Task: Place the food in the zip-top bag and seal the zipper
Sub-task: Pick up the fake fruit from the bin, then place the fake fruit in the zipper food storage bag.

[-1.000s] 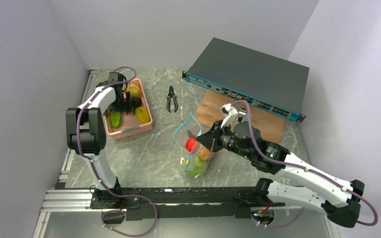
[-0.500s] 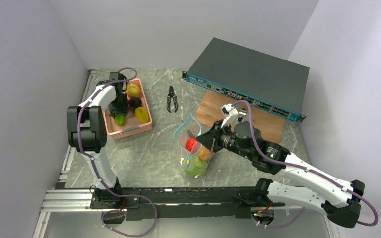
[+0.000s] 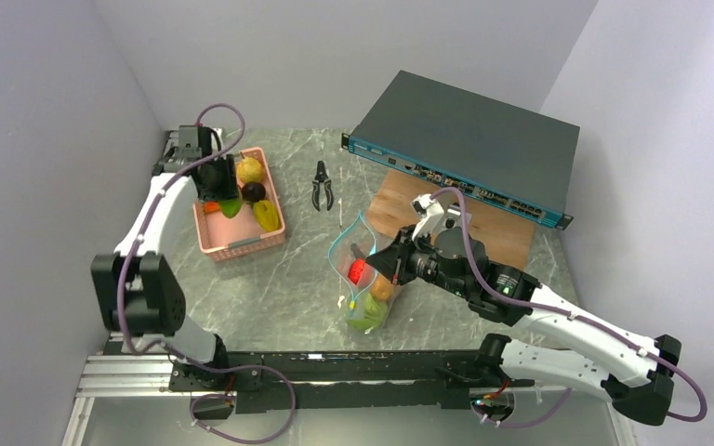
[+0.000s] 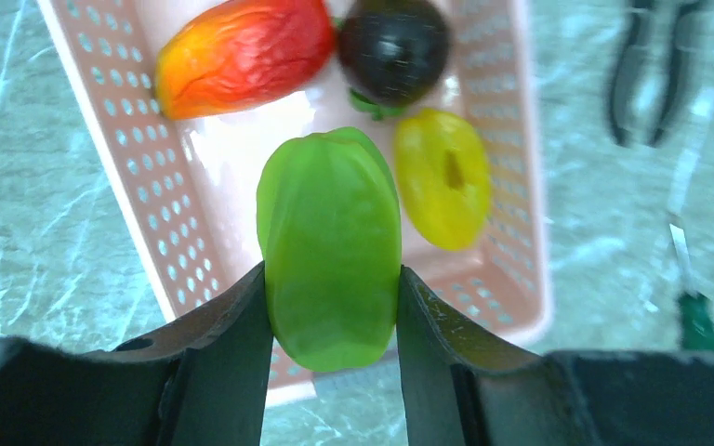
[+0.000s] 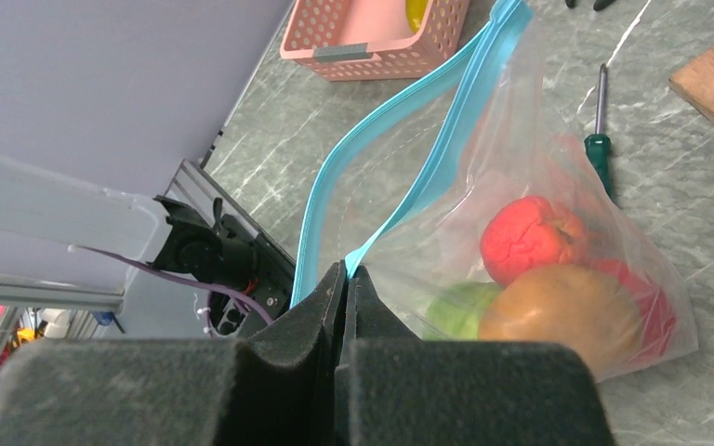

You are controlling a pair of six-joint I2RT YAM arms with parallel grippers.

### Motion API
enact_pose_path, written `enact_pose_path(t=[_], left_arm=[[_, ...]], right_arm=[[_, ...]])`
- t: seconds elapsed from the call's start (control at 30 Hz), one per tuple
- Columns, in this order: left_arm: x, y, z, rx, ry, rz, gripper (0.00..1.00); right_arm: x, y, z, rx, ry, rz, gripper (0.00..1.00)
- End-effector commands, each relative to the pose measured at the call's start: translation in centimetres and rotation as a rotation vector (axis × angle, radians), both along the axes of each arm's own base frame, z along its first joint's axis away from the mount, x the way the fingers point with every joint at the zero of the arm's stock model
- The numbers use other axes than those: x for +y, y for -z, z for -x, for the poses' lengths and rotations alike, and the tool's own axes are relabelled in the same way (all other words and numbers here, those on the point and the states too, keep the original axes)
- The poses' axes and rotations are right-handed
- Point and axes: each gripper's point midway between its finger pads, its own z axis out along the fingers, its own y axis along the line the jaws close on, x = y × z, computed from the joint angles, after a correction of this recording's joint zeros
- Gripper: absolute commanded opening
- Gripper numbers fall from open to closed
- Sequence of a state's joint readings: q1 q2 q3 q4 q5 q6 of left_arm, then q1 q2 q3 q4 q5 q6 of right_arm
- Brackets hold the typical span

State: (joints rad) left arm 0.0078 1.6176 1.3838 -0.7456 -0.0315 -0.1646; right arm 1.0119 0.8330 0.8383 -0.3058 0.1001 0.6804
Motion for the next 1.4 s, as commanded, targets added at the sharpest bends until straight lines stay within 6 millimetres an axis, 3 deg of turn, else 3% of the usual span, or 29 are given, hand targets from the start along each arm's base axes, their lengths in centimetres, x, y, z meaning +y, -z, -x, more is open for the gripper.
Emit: enact_pose_path(t=[0.0, 0.17, 0.3, 0.5, 0.63, 0.73, 0.97, 1.23, 1.37], left_arm=[[-4.8, -6.2, 0.5, -0.25, 0.205, 0.194, 0.32], [-12.1, -12.1, 3.7, -0.508, 0.554, 0.314, 0.37], [-17.7, -16.9, 8.2, -0.691, 0.866, 0.478, 0.4], [-22.9, -18.6, 14.8, -0.784, 1.204, 0.572, 0.42], [-25.2, -18.7, 17.6, -0.771, 1.334, 0.637, 0.43], [-26.8, -17.6, 18.7, -0.708, 1.382, 0.649, 0.43], [-29.7, -14.3, 19.5, -0.565, 1.44, 0.584, 0.43], [-30.9, -11.6, 19.4, -0.469, 1.437, 0.491, 0.43], [-30.9, -10.9, 19.1, -0.441, 1.43, 0.464, 0.43]], right_arm=[[0.4, -2.0, -0.2, -0.041, -0.004, -0.049, 0.0], [0.8, -2.3, -0.5, -0.043, -0.011, -0.02, 0.0], [1.0, -2.8, -0.5, -0.049, -0.013, -0.035, 0.0], [1.4, -2.7, -0.6, -0.043, -0.023, -0.021, 0.0], [1.6, -3.0, -0.4, -0.041, -0.029, -0.048, 0.0], [1.5, -2.9, -0.3, -0.039, -0.025, -0.064, 0.0], [0.8, -4.0, -0.3, -0.057, 0.0, -0.114, 0.0], [-0.7, -5.3, -0.4, -0.09, 0.049, -0.155, 0.0], [-1.0, -4.7, -0.3, -0.084, 0.059, -0.159, 0.0]])
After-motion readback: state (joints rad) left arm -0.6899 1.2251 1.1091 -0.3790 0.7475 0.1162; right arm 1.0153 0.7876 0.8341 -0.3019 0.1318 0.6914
